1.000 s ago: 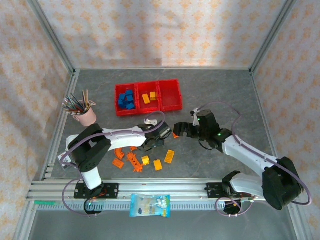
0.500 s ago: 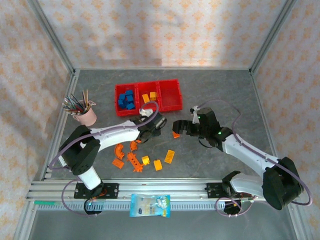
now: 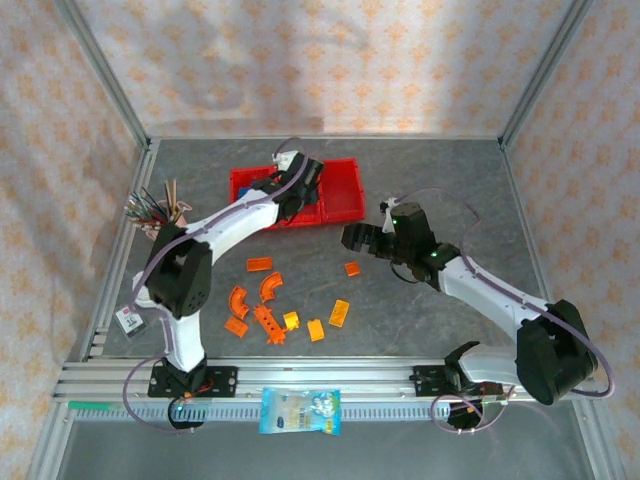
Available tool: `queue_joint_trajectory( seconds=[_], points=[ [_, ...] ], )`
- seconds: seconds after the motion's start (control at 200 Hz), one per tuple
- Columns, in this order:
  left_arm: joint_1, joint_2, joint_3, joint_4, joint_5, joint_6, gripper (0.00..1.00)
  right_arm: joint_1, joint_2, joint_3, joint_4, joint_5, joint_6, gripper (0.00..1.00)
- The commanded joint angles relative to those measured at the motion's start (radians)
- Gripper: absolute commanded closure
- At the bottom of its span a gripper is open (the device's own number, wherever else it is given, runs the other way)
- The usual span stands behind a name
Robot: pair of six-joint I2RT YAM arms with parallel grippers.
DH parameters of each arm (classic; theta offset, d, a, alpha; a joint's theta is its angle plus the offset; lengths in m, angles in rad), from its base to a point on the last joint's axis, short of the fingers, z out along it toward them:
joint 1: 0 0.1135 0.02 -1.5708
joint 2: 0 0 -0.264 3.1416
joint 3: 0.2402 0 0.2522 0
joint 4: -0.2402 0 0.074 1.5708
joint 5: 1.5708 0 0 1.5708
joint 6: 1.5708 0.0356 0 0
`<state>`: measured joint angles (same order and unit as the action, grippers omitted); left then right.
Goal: Sort the legos into containers by color
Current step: Place the lego in the container, then pick up the lego from the middle-left of the table.
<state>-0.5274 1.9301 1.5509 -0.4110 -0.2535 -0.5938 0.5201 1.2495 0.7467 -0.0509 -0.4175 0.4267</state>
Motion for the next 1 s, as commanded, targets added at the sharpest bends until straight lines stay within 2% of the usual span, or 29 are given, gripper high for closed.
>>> queue_joint_trajectory(
  seconds=[0.0,0.105,0.245,0.481,0.661,0.996],
  points=[
    [0.02,0.087,0.096,-0.025,-0.062,0.055,0.38,-0.003,0.006,0.034,0.026,0.027,0.006,0.0],
    [0.048,0.141,0.149,-0.028,-0.004,0.055,0.37,-0.005,0.0,0.031,0.025,0.024,0.004,0.0],
    [0.06,0.163,0.171,-0.023,0.007,0.076,0.31,-0.005,-0.007,0.032,0.02,0.025,-0.003,0.0],
    [0.067,0.125,0.168,-0.029,0.071,0.078,0.29,-0.005,-0.01,0.04,0.017,0.016,-0.012,0.0],
    [0.066,0.047,0.121,-0.041,0.117,0.071,0.29,-0.005,-0.036,0.056,-0.023,0.031,-0.048,0.0],
    [-0.016,-0.209,-0.155,-0.03,0.135,0.051,0.27,0.008,-0.047,0.036,-0.09,-0.009,-0.108,0.0]
  ],
)
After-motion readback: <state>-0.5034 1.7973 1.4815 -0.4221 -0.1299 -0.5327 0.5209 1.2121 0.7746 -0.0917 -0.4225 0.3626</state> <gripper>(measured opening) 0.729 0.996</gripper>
